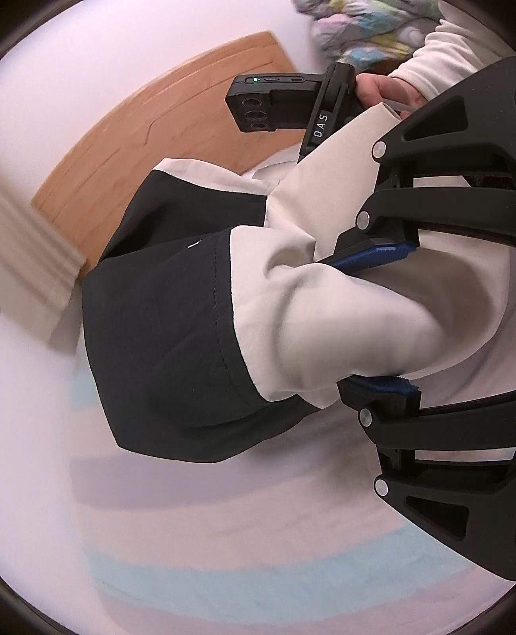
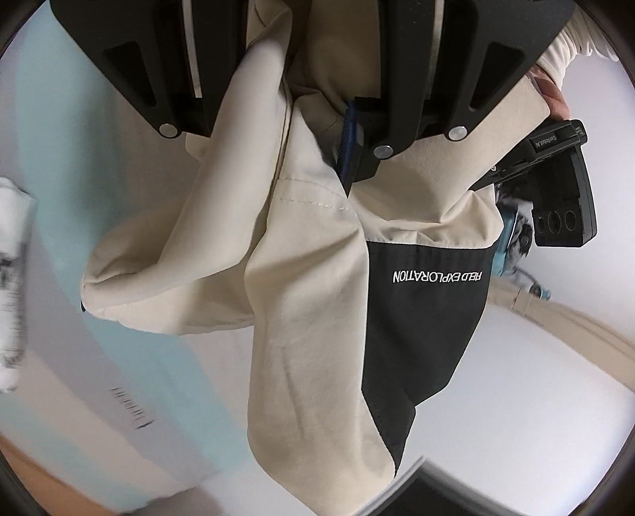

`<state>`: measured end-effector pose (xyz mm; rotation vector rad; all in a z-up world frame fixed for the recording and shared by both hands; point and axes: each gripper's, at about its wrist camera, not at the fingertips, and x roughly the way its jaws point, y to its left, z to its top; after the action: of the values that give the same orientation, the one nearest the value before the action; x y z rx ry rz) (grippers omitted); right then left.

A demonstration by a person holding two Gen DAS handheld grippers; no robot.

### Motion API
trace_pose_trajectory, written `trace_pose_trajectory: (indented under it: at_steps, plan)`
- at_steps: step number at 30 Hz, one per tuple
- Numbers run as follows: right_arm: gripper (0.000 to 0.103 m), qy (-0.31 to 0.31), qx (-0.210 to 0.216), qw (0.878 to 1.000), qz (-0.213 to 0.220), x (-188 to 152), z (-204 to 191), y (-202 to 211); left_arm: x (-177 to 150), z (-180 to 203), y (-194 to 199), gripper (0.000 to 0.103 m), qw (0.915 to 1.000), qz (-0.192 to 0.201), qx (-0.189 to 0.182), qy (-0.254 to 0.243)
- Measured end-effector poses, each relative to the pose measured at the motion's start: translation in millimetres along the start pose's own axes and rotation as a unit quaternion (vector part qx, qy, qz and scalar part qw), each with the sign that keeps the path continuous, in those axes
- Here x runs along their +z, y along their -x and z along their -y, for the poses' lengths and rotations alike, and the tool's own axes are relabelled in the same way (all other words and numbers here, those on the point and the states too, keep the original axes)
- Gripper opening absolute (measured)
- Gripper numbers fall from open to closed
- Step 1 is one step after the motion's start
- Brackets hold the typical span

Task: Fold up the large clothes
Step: 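Lift the bundle with both tools and carry it toward the headboard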

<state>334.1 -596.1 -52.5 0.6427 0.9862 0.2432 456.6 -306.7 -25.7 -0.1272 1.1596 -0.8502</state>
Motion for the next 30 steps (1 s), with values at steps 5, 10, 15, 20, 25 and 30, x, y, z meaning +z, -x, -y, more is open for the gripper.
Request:
trace_pose_trajectory:
  at_steps: [5, 10, 15, 20, 25, 30]
  plan:
    - [0.022, -0.02, -0.038, 0.998, 0.052, -2, 32, 89, 19, 77, -20, 0.043, 0.9983, -0.009, -0.039, -0.043]
    - [0.022, -0.042, -0.082, 0.992, 0.081, 15, 81, 163, 53, 168, -65, 0.043, 0.9939, -0.024, -0.065, -0.086]
    - [0.022, -0.059, -0.133, 0.984, 0.102, 44, 136, 234, 89, 245, -127, 0.043, 0.987, -0.036, -0.11, -0.112]
    - [0.022, -0.084, -0.17, 0.976, 0.102, 75, 197, 273, 124, 291, -192, 0.043, 0.9814, -0.063, -0.141, -0.114]
    - [0.022, -0.118, -0.181, 0.973, 0.081, 91, 261, 260, 139, 310, -273, 0.044, 0.9787, -0.1, -0.131, -0.122]
    - [0.022, -0.15, -0.169, 0.972, 0.057, 88, 303, 229, 151, 312, -335, 0.043, 0.976, -0.128, -0.127, -0.122]
